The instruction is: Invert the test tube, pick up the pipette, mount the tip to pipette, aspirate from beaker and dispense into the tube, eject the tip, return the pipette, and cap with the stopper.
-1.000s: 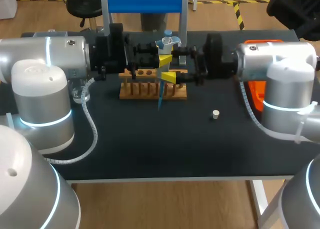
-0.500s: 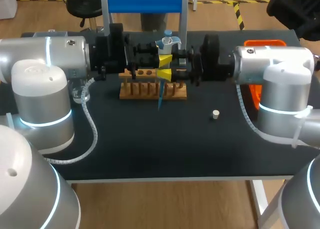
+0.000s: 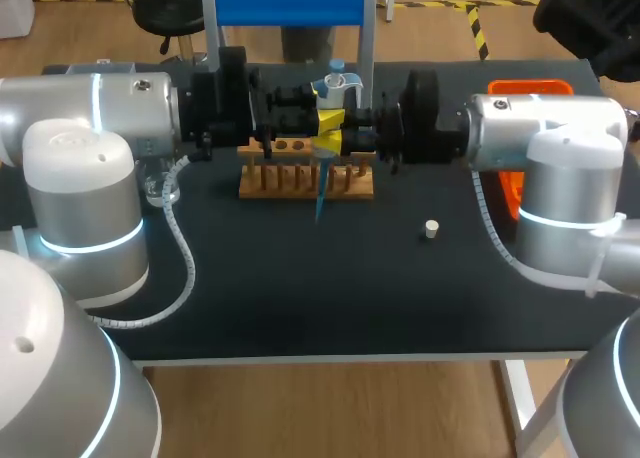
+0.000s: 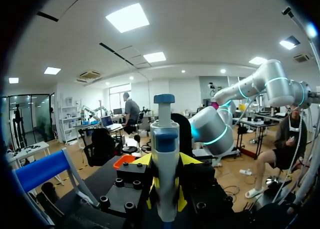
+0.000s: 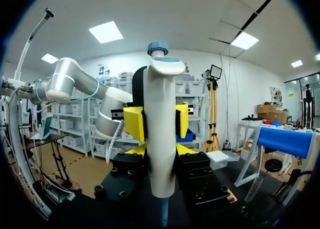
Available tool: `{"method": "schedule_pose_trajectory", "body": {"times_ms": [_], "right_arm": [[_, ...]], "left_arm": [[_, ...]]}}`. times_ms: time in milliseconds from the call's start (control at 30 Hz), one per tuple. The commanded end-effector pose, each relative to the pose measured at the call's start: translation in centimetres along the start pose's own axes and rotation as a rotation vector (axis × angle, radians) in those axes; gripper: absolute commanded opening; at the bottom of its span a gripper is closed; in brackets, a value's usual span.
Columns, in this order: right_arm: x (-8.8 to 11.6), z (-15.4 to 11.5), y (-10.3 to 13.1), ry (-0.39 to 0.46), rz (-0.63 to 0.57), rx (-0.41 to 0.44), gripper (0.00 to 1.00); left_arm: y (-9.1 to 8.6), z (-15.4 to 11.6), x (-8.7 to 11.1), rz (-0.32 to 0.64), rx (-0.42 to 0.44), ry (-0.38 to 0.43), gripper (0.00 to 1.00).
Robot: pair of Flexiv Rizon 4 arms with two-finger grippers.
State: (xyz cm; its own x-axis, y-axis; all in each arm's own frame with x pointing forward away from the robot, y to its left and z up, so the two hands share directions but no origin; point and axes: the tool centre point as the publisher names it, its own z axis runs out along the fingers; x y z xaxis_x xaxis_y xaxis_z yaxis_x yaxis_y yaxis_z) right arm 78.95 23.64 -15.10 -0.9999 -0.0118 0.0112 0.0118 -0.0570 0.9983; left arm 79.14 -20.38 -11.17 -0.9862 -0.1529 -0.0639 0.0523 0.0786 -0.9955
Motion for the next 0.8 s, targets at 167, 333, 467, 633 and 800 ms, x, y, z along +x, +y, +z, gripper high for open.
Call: {"method": "schedule_pose_trajectory", "body": {"times_ms": [167,333,467,633,800], "right_arm": [[0.1,-0.3,0.1,0.020,0.000,0.001,0.00],[-0.2,-1.3,0.3,0.037,-0.004,0.003,0.00],[-0.6,-2.6,0.4,0.061,-0.022,0.000,0.00],[-1.5,-4.6,0.7,0.090,-0.030,0.000,0.00],[-2.8,-7.0,1.0,0.109,-0.037,-0.005,0.00]], "left_arm": [[0.1,0.1,0.0,0.002,0.005,-0.007,0.92],[0.1,0.1,0.0,0.002,0.005,-0.007,1.00],[0.1,0.1,0.0,0.002,0.005,-0.007,1.00],[0.1,0.1,0.0,0.002,0.005,-0.007,1.00],[0.1,0.1,0.0,0.002,0.005,-0.007,1.00]]}}
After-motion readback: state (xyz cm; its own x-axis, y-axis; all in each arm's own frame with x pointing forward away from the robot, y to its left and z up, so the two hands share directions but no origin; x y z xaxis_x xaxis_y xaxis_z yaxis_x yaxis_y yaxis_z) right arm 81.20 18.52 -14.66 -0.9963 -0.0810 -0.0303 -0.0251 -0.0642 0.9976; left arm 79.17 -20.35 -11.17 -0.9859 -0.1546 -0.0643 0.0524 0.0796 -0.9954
